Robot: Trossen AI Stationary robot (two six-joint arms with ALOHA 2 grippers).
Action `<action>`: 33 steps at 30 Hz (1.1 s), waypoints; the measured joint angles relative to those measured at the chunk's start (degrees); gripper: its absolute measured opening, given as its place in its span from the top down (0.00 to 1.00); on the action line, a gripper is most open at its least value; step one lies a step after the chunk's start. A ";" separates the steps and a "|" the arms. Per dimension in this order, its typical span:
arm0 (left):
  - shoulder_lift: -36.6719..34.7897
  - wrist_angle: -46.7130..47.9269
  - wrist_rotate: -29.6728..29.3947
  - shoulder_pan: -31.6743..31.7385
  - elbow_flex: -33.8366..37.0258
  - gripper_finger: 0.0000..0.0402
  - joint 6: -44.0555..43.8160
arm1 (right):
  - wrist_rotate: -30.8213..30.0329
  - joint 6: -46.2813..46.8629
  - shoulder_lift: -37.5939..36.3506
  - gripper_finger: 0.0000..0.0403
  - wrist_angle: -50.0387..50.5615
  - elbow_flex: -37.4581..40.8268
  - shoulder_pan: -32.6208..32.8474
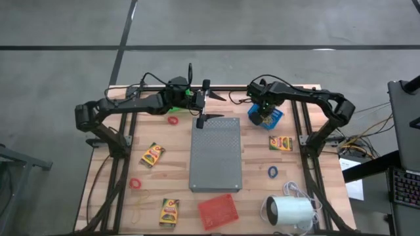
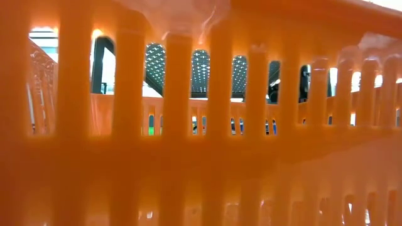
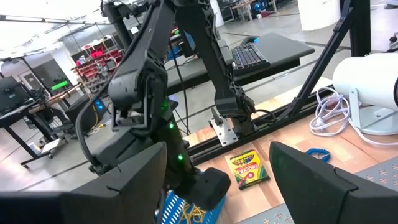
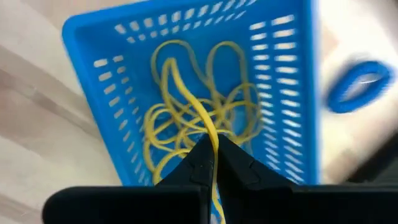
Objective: Pick & Place Office Desk Supplies
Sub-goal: Put the top yellow rubber band into the blue basket
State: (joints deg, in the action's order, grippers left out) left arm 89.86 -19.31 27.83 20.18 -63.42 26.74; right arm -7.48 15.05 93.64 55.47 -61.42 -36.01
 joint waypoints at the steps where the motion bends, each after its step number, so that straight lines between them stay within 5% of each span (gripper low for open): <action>1: -0.01 0.00 0.00 0.00 0.00 0.28 -0.02 | 1.20 -0.40 0.28 0.98 -0.77 0.51 -0.14; 7: -0.01 0.02 0.00 0.00 0.00 0.28 -0.02 | 0.79 -7.96 1.12 0.98 -4.66 2.74 -0.29; 33: 0.00 1.20 0.00 0.02 0.00 0.28 -0.19 | -2.97 -4.79 1.10 0.98 -6.96 3.81 -0.27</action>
State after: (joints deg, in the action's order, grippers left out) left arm 89.86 -18.11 27.83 20.20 -63.42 26.55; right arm -10.46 10.26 94.74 48.51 -57.60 -36.27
